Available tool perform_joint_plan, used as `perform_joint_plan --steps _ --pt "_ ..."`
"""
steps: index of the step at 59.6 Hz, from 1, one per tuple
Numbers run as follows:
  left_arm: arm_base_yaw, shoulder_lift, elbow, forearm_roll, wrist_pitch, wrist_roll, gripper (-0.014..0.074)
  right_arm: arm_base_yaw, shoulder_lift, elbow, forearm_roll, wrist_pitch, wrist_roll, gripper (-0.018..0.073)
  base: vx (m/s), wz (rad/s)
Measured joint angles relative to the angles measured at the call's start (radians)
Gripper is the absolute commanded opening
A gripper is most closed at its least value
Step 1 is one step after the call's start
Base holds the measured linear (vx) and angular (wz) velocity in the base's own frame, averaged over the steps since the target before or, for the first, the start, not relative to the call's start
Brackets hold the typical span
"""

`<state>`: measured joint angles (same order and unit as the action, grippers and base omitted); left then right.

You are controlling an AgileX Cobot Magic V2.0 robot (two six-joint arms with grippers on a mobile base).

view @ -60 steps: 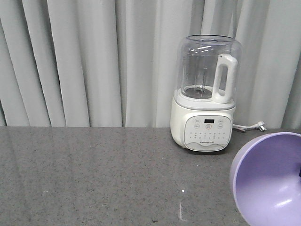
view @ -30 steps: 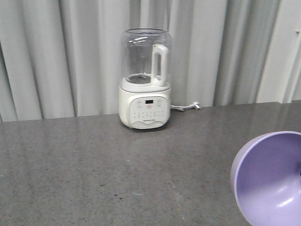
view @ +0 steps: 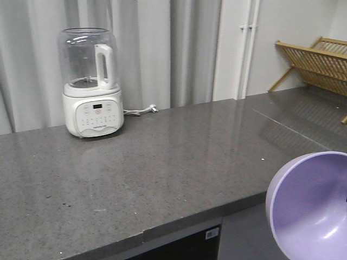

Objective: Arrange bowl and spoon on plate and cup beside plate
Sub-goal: 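Drive the base to the counter with the blue plate and cup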

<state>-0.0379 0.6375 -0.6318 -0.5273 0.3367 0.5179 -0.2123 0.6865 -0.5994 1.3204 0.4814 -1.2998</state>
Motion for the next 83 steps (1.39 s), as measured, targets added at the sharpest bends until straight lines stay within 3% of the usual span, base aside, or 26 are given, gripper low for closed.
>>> perform_joint_plan --steps 41,83 --pt "0.000 0.000 0.000 0.000 0.000 0.000 0.0000 0.000 0.000 0.000 0.000 0.000 -0.001 -0.0012 -0.07 -0.42" --pt "0.000 0.000 0.000 0.000 0.000 0.000 0.0000 0.000 0.000 0.000 0.000 -0.001 -0.001 -0.0012 0.18 -0.52"
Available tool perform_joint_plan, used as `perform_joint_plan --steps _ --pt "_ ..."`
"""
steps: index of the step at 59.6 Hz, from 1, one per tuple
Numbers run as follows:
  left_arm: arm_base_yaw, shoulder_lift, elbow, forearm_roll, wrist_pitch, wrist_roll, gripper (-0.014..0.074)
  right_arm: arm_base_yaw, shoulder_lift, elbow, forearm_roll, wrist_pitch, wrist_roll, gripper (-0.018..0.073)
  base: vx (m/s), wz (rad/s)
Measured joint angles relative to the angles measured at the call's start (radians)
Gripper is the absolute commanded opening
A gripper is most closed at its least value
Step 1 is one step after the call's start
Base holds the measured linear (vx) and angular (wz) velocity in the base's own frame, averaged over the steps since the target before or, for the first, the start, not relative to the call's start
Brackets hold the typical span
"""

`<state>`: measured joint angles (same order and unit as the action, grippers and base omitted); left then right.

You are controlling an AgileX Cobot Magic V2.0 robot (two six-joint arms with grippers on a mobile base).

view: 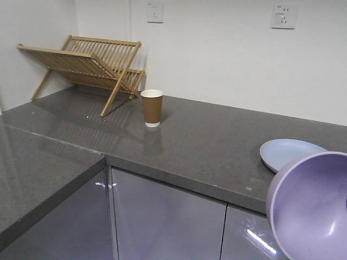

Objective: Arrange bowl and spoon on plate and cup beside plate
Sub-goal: 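Drive the base to the counter with the blue plate and cup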

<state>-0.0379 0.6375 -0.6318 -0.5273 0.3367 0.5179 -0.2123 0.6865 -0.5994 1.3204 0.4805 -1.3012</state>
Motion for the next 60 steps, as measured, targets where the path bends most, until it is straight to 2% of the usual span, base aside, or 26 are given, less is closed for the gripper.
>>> perform_joint_plan --steps 38,60 --pt "0.000 0.000 0.000 0.000 0.000 0.000 0.0000 0.000 0.000 0.000 0.000 0.001 0.000 -0.0012 0.33 -0.06" --pt "0.000 0.000 0.000 0.000 0.000 0.000 0.0000 0.000 0.000 0.000 0.000 0.001 0.000 -0.0012 0.29 -0.29"
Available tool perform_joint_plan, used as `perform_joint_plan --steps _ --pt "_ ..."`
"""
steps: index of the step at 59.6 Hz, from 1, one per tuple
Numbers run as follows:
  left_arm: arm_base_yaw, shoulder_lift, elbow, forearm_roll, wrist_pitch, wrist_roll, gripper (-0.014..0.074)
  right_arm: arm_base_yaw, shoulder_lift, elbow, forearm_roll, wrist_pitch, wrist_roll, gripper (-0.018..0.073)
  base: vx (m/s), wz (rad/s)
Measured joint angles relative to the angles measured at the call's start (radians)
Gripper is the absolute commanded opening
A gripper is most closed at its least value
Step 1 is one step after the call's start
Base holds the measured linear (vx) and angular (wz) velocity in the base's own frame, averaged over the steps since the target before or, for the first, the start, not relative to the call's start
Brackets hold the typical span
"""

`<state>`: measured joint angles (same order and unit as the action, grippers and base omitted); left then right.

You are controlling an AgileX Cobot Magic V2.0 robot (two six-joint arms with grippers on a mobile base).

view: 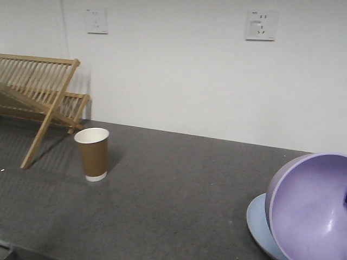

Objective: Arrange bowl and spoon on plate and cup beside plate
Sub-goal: 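Drive the base to the counter with the blue plate and cup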

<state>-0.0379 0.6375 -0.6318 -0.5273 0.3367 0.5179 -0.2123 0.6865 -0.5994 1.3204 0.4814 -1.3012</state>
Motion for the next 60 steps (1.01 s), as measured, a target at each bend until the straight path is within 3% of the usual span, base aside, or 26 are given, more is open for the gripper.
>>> perform_joint_plan --steps 31,60 --pt "-0.001 0.001 0.000 -0.001 0.001 0.000 0.0000 0.000 0.001 0.000 0.000 -0.001 0.000 -0.0012 0.16 -0.51" --pt "-0.001 0.001 0.000 -0.001 0.000 0.000 0.0000 0.000 0.000 0.000 0.000 0.000 0.000 -0.0012 0.01 -0.03"
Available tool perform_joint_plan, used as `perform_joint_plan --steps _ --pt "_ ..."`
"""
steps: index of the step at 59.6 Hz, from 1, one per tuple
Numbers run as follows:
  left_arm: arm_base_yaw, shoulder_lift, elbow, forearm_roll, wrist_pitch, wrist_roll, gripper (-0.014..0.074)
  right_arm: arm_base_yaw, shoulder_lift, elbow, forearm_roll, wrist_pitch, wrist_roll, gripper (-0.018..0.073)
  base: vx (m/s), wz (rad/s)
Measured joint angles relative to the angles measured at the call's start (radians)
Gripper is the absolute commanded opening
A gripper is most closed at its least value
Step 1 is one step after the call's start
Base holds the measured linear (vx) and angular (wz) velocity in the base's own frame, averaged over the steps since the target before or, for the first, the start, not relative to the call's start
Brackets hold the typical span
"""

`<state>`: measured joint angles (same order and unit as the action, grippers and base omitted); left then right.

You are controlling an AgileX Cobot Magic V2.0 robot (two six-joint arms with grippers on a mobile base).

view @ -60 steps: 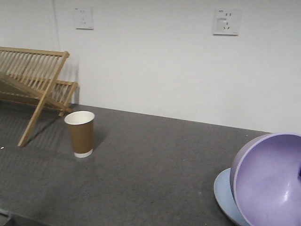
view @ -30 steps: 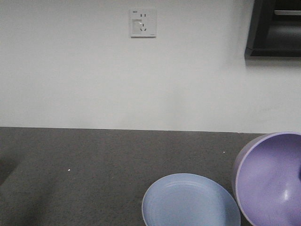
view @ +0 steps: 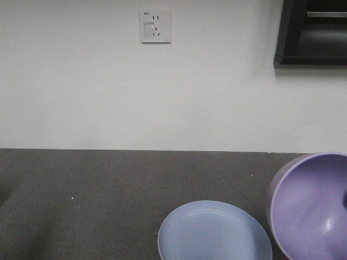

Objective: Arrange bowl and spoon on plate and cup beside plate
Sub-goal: 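Drive the base to the counter with the blue plate and cup, then lower the lavender bowl onto the blue plate with the right gripper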

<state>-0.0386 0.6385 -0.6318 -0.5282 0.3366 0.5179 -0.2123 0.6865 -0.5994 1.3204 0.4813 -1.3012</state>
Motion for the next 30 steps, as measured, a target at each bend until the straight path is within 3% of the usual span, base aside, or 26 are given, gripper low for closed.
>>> perform_joint_plan --steps 30 --pt "0.000 0.000 0.000 0.000 0.000 0.000 0.0000 0.000 0.035 0.000 0.021 0.000 0.000 -0.0012 0.00 0.00"
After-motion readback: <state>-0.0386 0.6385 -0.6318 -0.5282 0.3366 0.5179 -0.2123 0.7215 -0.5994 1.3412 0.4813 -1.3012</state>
